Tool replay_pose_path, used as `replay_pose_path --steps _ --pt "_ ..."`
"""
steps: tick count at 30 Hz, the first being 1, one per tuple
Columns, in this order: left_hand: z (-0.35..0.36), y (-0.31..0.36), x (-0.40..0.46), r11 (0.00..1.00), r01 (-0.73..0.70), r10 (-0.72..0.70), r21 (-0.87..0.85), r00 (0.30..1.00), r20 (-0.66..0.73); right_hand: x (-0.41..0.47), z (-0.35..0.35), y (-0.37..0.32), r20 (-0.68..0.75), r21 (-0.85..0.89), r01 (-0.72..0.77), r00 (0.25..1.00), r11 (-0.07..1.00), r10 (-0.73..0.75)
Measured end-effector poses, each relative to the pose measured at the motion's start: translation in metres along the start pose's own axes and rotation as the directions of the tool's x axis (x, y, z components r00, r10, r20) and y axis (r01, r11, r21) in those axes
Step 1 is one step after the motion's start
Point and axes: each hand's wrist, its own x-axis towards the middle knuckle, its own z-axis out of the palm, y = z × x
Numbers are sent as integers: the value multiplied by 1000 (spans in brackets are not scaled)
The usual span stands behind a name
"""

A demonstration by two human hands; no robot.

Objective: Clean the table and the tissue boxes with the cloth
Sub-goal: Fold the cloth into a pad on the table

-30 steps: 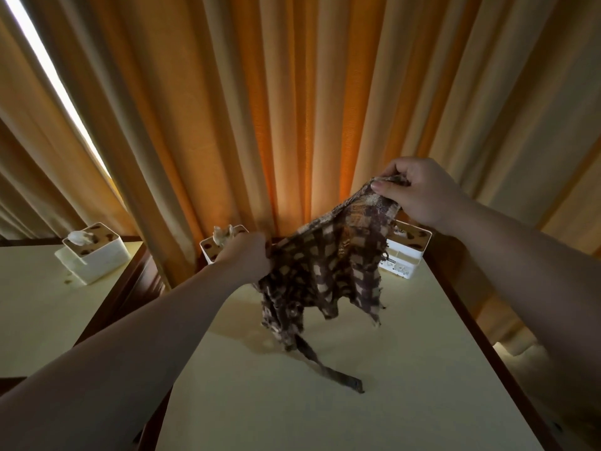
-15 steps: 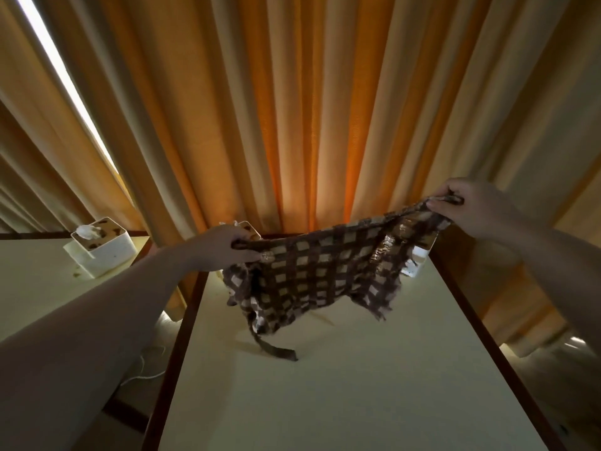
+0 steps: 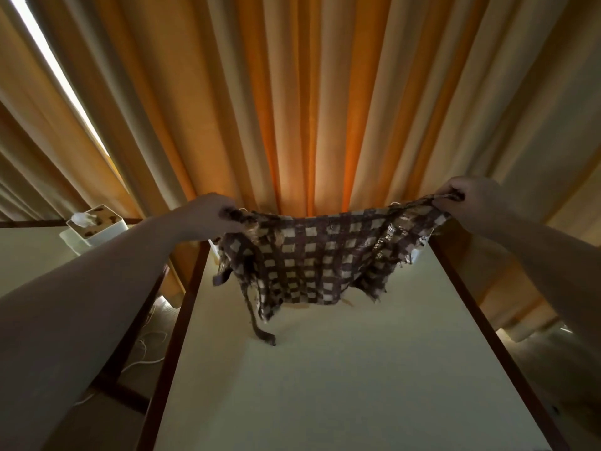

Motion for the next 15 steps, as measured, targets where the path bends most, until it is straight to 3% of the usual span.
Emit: replay_pose_path --steps 3,7,10,15 --pt "2 2 6 998 1 -14 -61 978 -207 1 5 11 -46 51 -11 999 999 14" --pt "7 9 -1 991 -10 -33 -134 948 -315 -5 4 16 -59 155 -4 998 988 14" --pt "25 6 -14 985 6 -49 -174 968 -247 -20 8 20 -5 153 -13 1000 988 14" --pt "94 -9 -40 982 66 -52 -176 995 86 -71 46 30 264 83 -54 964 995 30"
